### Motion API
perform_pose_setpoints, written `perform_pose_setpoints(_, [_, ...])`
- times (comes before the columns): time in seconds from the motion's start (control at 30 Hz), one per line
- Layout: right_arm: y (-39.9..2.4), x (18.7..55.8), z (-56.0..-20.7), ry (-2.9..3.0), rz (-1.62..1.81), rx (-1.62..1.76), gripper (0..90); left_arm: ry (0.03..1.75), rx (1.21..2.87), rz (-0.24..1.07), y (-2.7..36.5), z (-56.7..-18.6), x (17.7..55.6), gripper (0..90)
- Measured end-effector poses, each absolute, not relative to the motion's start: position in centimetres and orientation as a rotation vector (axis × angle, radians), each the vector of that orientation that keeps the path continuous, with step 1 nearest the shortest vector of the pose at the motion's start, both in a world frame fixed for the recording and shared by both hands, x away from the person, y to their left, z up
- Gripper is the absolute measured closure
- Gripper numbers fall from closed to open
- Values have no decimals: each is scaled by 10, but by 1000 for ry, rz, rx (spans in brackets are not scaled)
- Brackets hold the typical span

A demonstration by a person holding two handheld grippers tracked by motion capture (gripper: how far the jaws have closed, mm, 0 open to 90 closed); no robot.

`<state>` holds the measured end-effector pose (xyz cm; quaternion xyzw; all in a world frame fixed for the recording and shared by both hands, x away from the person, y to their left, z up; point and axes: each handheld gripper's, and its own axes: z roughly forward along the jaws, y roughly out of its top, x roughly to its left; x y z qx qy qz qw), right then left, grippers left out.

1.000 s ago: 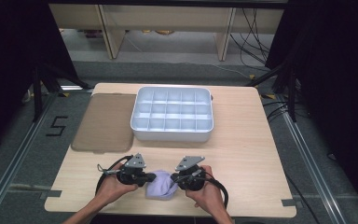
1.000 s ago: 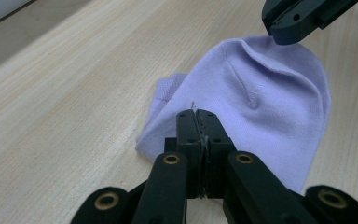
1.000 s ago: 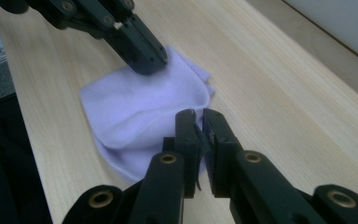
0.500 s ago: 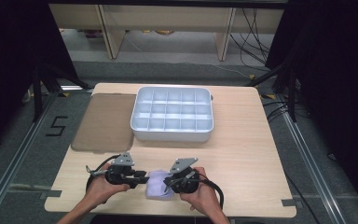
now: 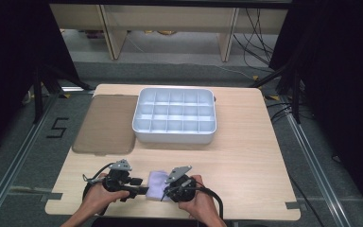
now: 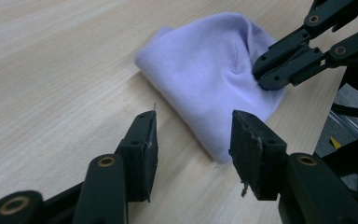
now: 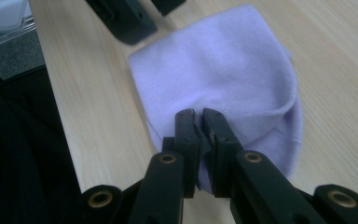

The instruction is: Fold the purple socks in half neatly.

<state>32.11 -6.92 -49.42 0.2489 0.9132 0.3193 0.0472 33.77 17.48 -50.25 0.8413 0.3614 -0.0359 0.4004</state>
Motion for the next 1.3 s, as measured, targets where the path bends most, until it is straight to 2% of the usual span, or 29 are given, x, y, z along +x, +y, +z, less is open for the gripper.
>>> perform_pose_setpoints(0.2, [-61, 323, -495, 2787, 982, 774, 847, 941, 2118, -91, 176, -506, 342, 497])
perform_pose_setpoints(0.37, [-58, 324, -496, 2749, 987, 738, 845, 935, 2132, -103, 175, -510, 344, 544])
perform_pose_setpoints(0.47, [-57, 323, -495, 2759, 981, 755, 843, 897, 2151, -59, 172, -511, 344, 653])
perform_pose_setpoints(0.5, [-57, 323, -495, 2759, 981, 755, 843, 891, 2156, -55, 170, -511, 344, 653])
perform_pose_setpoints(0.53, [-57, 323, -495, 2762, 968, 785, 842, 871, 2158, -54, 169, -512, 344, 716])
perform_pose_setpoints(0.73, [-58, 325, -492, 2744, 1014, 747, 832, 843, 2141, -3, 169, -508, 341, 832])
perform_pose_setpoints(0.97, [-47, 322, -485, 2732, 1112, 681, 870, 803, 2167, 16, 169, -499, 341, 833])
perform_pose_setpoints(1.13, [-30, 323, -502, 2802, 1016, 654, 900, 808, 2187, 23, 170, -498, 342, 830])
perform_pose_setpoints(1.3, [-31, 326, -499, 2799, 1044, 622, 900, 803, 2187, 27, 170, -498, 342, 830])
